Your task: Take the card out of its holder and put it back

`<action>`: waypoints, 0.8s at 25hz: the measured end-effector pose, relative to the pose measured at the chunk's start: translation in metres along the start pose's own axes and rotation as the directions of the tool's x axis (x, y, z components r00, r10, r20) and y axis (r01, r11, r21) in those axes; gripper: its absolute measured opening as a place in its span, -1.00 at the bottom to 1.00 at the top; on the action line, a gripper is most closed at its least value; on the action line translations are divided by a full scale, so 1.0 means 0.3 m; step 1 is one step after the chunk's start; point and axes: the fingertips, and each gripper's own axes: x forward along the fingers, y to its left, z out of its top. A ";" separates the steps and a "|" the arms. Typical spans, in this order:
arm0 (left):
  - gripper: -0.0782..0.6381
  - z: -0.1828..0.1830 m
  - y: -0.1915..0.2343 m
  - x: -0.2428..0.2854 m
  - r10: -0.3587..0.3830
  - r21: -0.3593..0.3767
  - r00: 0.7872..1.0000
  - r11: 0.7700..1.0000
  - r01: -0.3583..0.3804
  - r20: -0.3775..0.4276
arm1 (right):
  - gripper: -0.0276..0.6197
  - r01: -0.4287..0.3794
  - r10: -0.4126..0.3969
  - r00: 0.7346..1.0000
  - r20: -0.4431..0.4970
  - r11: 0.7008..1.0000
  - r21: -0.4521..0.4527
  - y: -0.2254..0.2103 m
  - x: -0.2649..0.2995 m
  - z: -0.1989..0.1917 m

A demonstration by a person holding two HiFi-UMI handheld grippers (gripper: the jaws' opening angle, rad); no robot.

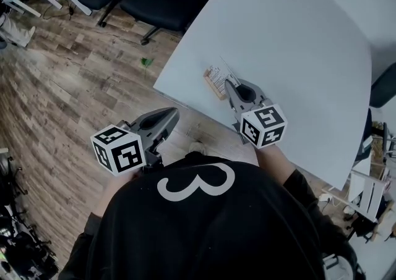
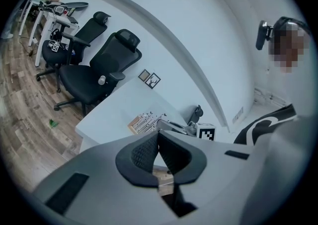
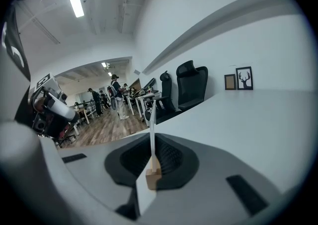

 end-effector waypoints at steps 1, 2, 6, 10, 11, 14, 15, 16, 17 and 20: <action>-0.74 -0.008 0.000 0.004 -0.001 -0.002 1.000 1.000 0.001 -0.007 | -0.84 0.002 -0.002 1.000 0.002 1.000 0.006 -0.002 -0.003 -0.002; -0.74 -0.017 0.001 0.009 -0.003 -0.007 1.000 1.000 0.003 -0.015 | -0.84 0.007 -0.007 1.000 0.001 1.000 0.016 -0.008 -0.005 -0.004; -0.74 -0.056 -0.001 0.010 -0.010 -0.032 0.999 0.999 0.009 -0.043 | -0.83 0.021 -0.021 1.000 0.001 0.999 0.050 -0.019 -0.019 -0.002; -0.74 -0.071 -0.027 -0.009 -0.017 -0.019 0.999 1.000 0.016 -0.047 | -0.83 0.024 -0.025 0.999 0.029 0.998 0.057 -0.010 -0.059 0.018; -0.74 -0.070 -0.034 -0.013 -0.019 -0.015 0.999 1.000 0.018 -0.047 | -0.82 0.024 -0.027 0.999 0.036 0.998 0.062 -0.006 -0.074 0.024; -0.74 -0.062 -0.063 -0.023 -0.034 0.002 0.998 0.999 0.034 -0.050 | -0.68 0.030 -0.035 0.998 0.057 0.996 0.079 0.007 -0.127 0.045; -0.74 -0.063 -0.078 -0.025 -0.042 0.009 0.998 0.999 0.043 -0.053 | -0.65 0.039 -0.045 0.997 0.068 0.996 0.082 0.009 -0.152 0.054; -0.74 -0.066 -0.095 -0.027 -0.051 0.017 0.997 0.998 0.052 -0.057 | -0.65 0.052 -0.059 0.995 0.080 0.995 0.085 0.011 -0.183 0.062; -0.74 -0.071 -0.116 -0.029 -0.061 0.026 0.996 0.998 0.063 -0.063 | -0.65 0.062 -0.071 0.993 0.093 0.994 0.092 0.015 -0.217 0.069; -0.74 -0.083 -0.183 -0.034 -0.095 0.049 0.993 0.994 0.099 -0.070 | -0.65 0.032 -0.057 0.989 0.138 0.983 0.180 0.051 -0.323 0.080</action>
